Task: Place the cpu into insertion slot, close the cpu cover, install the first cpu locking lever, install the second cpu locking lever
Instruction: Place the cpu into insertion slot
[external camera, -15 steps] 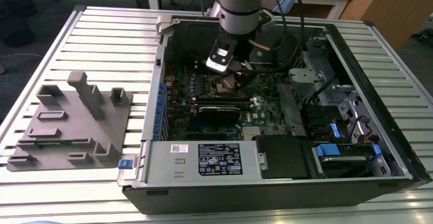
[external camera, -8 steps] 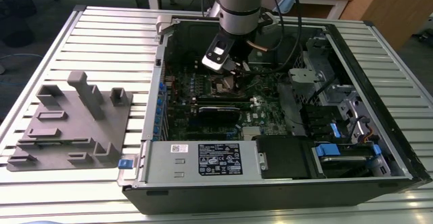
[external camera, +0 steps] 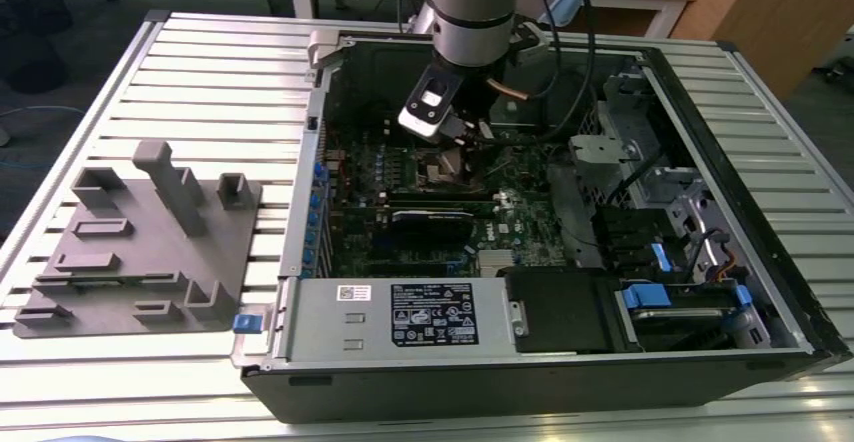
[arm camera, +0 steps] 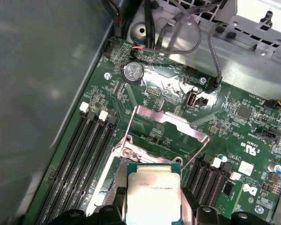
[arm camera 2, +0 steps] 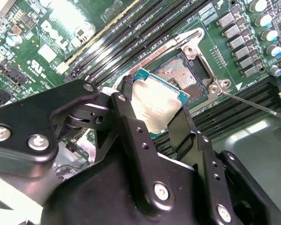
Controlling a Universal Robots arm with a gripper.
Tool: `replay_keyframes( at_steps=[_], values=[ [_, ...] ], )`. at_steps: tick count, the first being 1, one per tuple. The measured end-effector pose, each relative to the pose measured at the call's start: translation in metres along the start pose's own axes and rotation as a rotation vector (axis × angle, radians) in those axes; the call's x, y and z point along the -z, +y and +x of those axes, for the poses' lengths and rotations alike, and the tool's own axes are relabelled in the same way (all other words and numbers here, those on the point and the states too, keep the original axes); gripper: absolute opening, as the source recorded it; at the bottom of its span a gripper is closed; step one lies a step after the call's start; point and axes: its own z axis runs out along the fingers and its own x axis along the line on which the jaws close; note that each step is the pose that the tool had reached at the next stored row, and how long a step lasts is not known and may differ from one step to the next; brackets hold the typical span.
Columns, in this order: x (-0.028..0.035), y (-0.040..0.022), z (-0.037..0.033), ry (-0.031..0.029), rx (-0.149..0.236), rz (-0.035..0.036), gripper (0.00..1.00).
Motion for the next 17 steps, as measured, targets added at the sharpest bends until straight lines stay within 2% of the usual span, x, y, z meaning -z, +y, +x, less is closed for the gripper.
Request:
replay_keyframes(
  at_steps=[4,9,17],
  values=[
    [0.0096,0.0008,-0.0001,0.0001,0.0,-0.0001,0.54],
    [0.0099,0.0008,-0.0001,-0.0002,-0.004,-0.0001,0.54],
    [0.0097,0.0008,-0.0001,-0.0125,-0.146,0.0014,0.54]
  ],
)
